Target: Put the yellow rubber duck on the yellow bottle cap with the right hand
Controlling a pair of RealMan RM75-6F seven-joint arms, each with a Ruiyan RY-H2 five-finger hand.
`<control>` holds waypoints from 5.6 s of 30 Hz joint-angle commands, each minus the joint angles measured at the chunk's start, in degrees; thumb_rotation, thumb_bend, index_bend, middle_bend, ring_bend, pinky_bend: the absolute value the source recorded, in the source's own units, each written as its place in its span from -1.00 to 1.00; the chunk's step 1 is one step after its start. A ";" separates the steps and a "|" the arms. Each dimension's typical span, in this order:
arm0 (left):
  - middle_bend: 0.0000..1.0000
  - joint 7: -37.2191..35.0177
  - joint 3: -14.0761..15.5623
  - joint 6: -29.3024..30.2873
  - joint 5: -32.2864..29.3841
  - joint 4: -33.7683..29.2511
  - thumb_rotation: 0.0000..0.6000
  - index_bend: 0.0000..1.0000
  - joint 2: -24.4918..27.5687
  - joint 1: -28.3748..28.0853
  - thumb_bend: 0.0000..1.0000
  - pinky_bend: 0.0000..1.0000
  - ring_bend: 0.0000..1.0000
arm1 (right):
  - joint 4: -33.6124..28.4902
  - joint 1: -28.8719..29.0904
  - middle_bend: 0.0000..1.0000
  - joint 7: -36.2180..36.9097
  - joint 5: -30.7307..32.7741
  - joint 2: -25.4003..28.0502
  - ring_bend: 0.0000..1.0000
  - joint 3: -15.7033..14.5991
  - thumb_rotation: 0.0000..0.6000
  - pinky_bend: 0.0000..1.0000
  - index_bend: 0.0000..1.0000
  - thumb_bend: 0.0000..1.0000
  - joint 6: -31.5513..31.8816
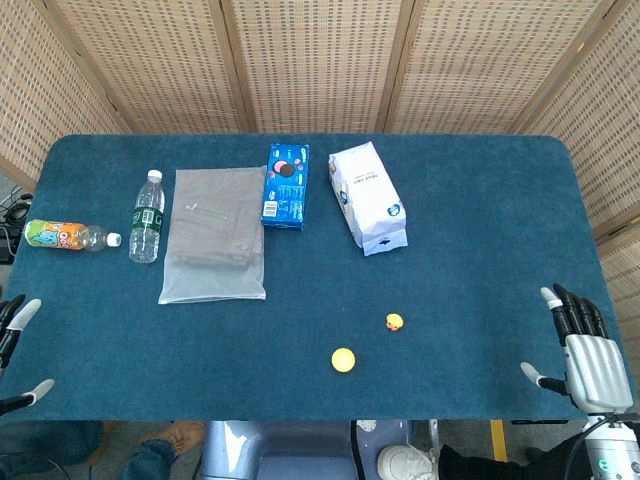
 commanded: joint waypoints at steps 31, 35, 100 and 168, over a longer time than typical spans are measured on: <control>-1.00 6.97 -1.91 -7.36 -5.83 -0.96 1.00 -1.00 -2.80 -3.11 -1.00 -1.00 -1.00 | 9.77 21.06 -1.00 4.36 15.06 -12.64 -1.00 8.07 1.00 -1.00 -0.22 -0.86 -29.41; -1.00 8.25 -2.07 -8.51 -6.84 -1.02 1.00 -1.00 -3.24 -3.55 -1.00 -1.00 -1.00 | 11.97 23.86 -1.00 0.60 19.57 -15.90 -1.00 8.47 1.00 -1.00 -0.20 -0.75 -31.56; -1.00 7.33 -1.75 -10.30 -8.26 -0.93 1.00 -1.00 -2.88 -4.70 -1.00 -1.00 -1.00 | 5.41 31.65 -1.00 -8.11 28.19 -21.62 -1.00 6.06 1.00 -1.00 0.19 -0.46 -32.18; -1.00 7.40 -1.43 -9.53 -7.82 -1.01 1.00 -1.00 -3.17 -4.74 -1.00 -1.00 -1.00 | 14.25 28.26 -1.00 -3.40 -0.94 -13.46 -1.00 -7.17 1.00 -1.00 -1.00 -1.00 -9.48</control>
